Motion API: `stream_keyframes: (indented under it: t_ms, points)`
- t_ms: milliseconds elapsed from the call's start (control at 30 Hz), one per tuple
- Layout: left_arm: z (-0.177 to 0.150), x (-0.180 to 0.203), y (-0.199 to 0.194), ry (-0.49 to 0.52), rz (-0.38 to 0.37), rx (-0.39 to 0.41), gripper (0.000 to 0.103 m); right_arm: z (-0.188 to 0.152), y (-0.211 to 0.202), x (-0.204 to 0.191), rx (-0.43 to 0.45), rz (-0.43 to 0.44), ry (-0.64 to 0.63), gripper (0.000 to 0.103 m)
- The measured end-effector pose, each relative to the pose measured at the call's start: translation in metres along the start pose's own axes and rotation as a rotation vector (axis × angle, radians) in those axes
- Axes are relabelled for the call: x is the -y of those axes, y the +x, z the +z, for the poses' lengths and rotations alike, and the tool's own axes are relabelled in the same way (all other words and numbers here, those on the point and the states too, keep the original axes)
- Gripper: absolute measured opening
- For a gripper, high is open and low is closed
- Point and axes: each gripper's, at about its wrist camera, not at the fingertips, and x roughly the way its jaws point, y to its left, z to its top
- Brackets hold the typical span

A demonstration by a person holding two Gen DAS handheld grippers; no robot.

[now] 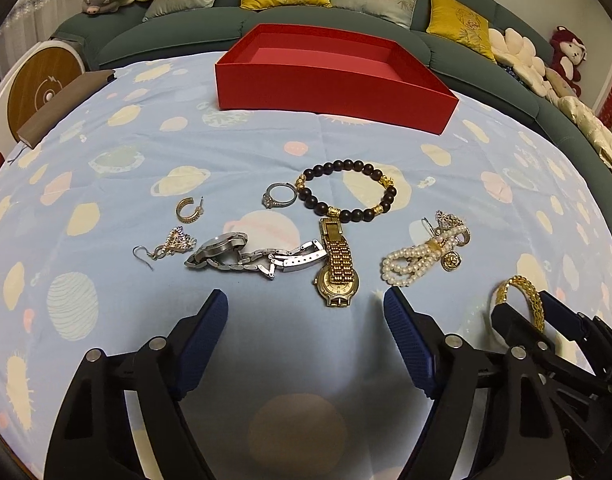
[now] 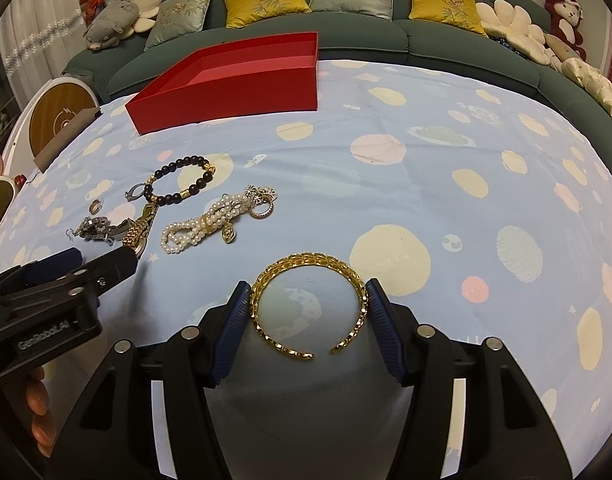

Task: Organize jewelry
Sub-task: 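Lower the left gripper onto the gold watch and close it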

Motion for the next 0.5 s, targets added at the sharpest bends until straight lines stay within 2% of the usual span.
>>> stream_keyframes:
  t_ms: [133,333,400,467,500]
  points:
    - [0.0,0.007,0.003,0.036,0.025,0.014,0.071,0.002,-0.002,0.007,0.002,0.002,0.017,0.057]
    - [-0.001,0.017,0.006,0.098,0.052,0.036,0.057,0.001,-0.005,0.015,0.003,-0.001,0.028,0.057]
    - [-0.001,0.02,0.006,0.111,0.055,0.048,0.049,0.001,-0.005,0.017,0.001,-0.003,0.031,0.057]
    - [0.0,0.021,0.005,0.122,0.046,0.053,0.027,0.0,-0.005,0.019,0.0,-0.004,0.035,0.057]
    - [0.001,0.021,0.004,0.122,0.038,0.054,0.024,0.0,-0.005,0.019,0.0,-0.004,0.037,0.057]
